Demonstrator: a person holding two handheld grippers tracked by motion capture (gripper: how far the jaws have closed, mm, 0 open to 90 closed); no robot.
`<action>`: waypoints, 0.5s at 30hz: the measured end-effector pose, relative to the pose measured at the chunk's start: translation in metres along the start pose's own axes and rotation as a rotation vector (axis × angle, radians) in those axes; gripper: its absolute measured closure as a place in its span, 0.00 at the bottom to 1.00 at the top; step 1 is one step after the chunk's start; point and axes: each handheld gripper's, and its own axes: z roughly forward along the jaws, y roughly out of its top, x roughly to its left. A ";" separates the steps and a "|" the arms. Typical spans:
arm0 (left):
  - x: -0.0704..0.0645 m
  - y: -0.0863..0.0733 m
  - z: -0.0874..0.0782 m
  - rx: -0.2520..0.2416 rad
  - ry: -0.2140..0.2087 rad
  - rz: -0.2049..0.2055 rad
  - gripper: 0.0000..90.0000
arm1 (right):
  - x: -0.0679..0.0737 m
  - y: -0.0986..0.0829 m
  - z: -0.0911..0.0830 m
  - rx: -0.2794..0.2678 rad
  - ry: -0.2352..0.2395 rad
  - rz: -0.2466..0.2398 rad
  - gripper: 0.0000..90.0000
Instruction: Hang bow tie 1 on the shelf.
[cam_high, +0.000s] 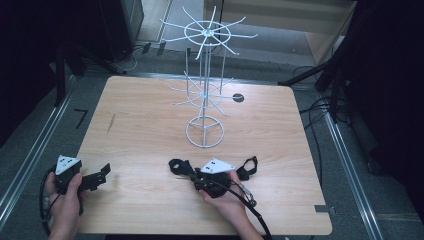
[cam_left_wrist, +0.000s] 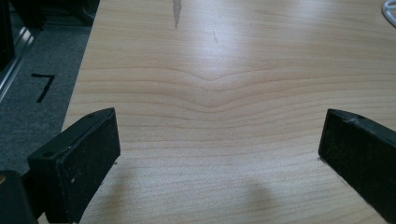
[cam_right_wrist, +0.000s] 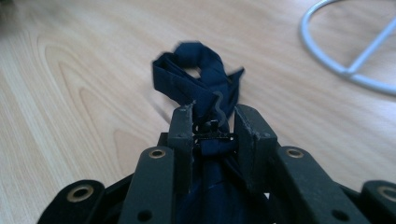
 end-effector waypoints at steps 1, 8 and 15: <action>0.000 0.000 0.000 0.001 0.000 0.000 0.00 | -0.002 0.001 -0.003 -0.010 -0.006 0.002 0.78; 0.000 0.000 0.000 0.003 0.002 0.000 0.00 | -0.011 0.007 -0.019 -0.065 -0.029 0.031 0.78; 0.000 0.000 0.000 0.004 0.001 -0.001 0.00 | -0.018 0.012 -0.033 -0.123 -0.059 0.031 0.78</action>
